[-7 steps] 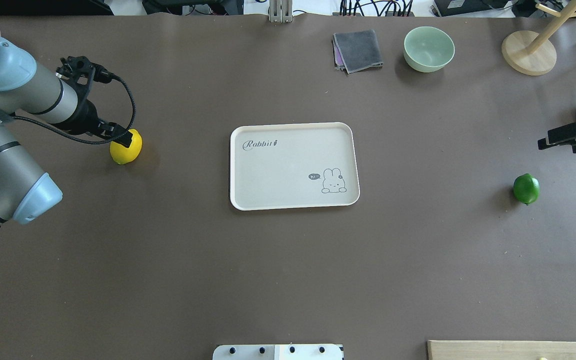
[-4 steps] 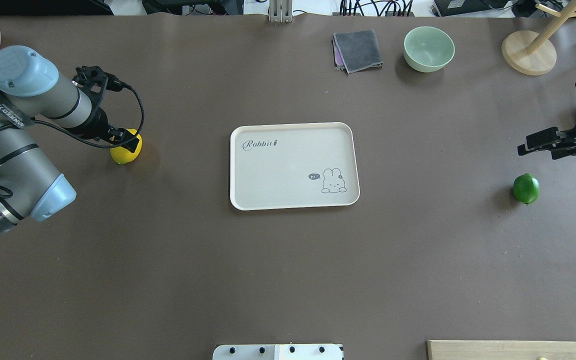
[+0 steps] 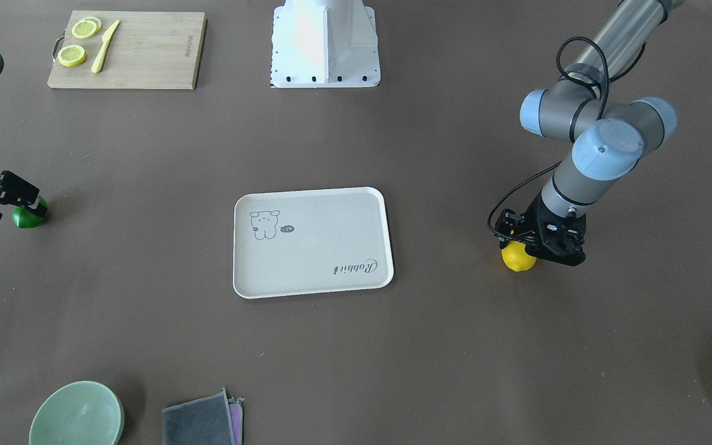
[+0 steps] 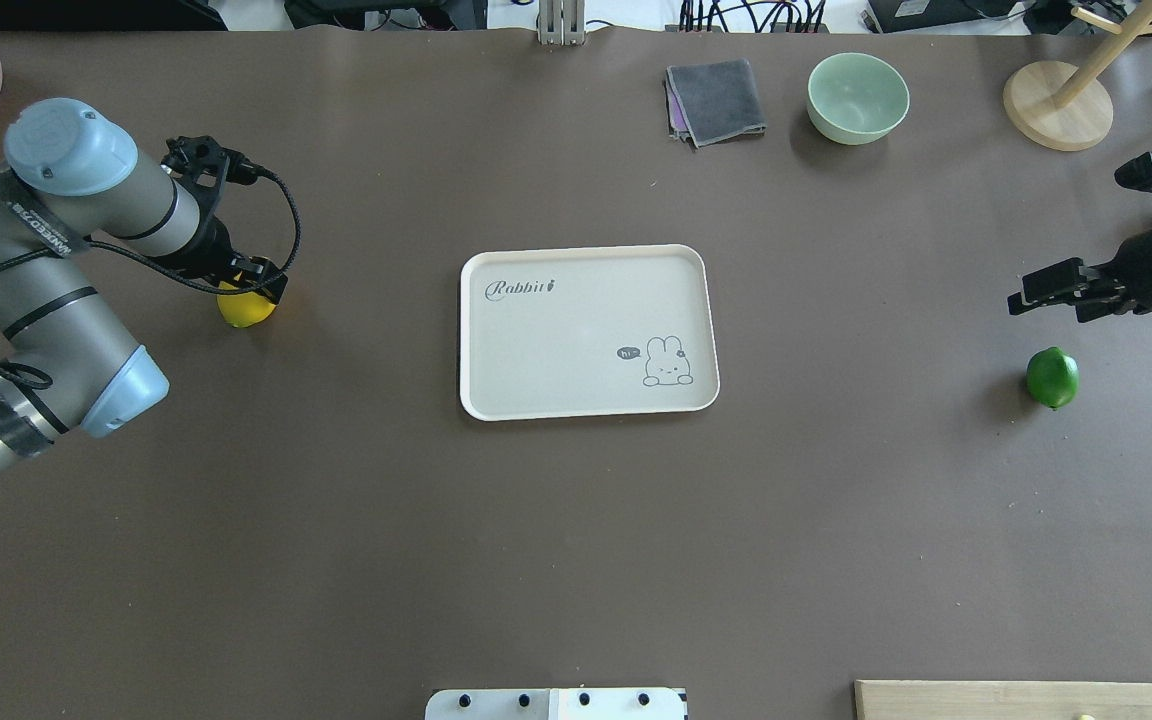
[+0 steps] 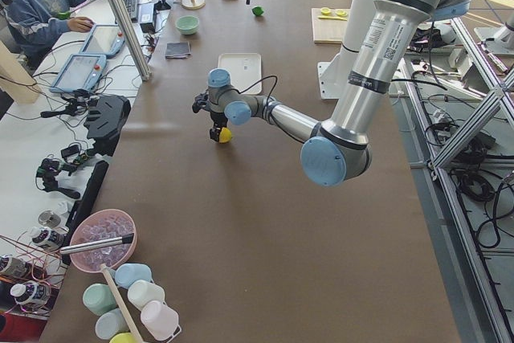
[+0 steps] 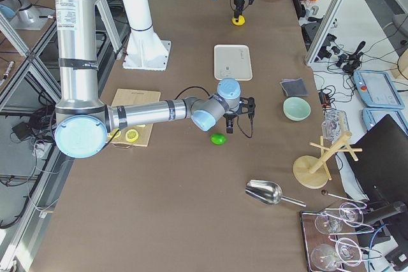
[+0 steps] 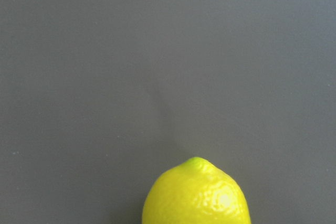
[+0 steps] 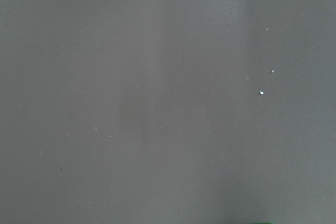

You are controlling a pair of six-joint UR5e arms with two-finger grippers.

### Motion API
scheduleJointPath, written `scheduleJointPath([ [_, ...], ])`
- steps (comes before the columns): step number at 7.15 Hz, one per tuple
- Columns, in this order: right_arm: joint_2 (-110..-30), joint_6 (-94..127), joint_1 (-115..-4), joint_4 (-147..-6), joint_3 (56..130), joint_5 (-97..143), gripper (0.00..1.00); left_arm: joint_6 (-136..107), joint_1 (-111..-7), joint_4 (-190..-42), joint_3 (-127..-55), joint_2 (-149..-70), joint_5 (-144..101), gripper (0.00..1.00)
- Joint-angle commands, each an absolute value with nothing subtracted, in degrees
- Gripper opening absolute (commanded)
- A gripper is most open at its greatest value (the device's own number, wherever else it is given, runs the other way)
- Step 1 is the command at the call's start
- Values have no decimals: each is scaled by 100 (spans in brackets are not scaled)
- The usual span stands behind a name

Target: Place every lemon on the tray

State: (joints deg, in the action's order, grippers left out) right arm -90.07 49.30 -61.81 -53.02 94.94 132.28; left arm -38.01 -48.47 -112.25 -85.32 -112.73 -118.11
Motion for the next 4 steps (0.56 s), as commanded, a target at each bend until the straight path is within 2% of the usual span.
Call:
scheduleJointPath([
  [1, -9070, 4931, -6144, -5317, 9414, 13184, 99, -3981, -4825, -11224, -8743, -11337, -11865, 0],
  [2, -9079, 4931, -6091, -5326, 9326, 13157, 99, -4425, -4825, -11145, -9093, -11425, -11900, 0],
  [4, -9184, 4931, -6047, -5352, 9220, 13149, 99, -5489, -4738, -11127, -9228, -11898, -12340, 0],
])
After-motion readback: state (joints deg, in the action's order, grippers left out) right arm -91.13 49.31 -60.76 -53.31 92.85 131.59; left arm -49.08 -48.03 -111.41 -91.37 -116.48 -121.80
